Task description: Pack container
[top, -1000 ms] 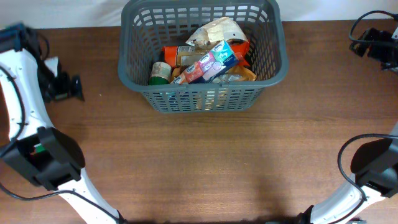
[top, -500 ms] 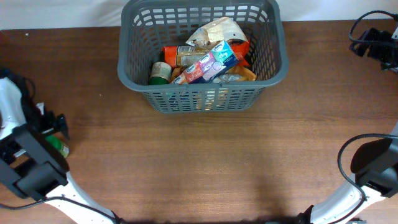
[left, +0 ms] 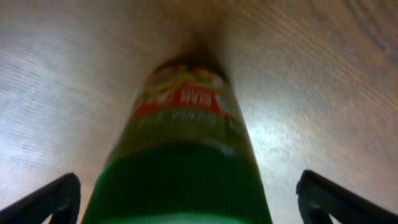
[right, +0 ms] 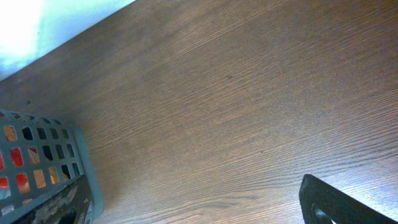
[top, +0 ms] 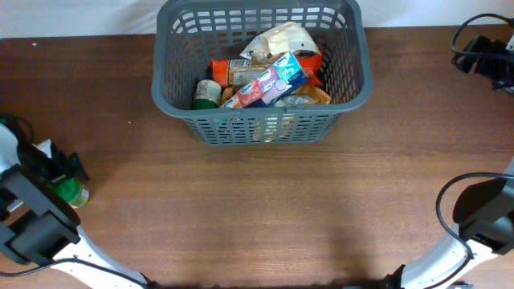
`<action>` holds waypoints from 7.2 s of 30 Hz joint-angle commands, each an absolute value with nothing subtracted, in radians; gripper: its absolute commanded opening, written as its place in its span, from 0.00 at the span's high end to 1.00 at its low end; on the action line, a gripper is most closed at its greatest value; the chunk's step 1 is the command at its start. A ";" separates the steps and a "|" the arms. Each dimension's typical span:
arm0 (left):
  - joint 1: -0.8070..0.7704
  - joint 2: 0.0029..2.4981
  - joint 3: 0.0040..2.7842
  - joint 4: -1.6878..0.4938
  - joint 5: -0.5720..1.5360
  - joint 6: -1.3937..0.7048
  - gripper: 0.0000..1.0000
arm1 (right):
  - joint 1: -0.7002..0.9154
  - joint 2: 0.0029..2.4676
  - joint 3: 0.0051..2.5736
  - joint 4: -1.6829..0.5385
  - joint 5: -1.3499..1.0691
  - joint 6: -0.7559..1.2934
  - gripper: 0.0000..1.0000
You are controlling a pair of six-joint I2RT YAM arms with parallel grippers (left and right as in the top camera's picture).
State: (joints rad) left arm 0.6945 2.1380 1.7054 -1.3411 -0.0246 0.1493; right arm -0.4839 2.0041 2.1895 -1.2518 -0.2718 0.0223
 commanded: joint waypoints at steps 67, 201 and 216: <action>-0.268 2.377 2.682 -1.251 -0.170 0.464 0.98 | -0.484 1.987 2.186 -1.252 -0.281 0.020 0.01; 0.302 2.069 2.777 -1.584 -0.014 0.007 0.01 | -0.118 0.024 0.128 -0.445 -0.043 -0.123 0.01; -0.065 1.280 1.871 -1.274 -0.033 0.007 0.01 | -0.118 0.024 0.128 -0.445 -0.043 -0.123 0.01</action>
State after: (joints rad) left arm -0.0212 1.3804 2.0212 -1.3701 -0.0177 0.0135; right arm -0.1146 0.0349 0.1368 -0.4484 -0.0490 -0.1169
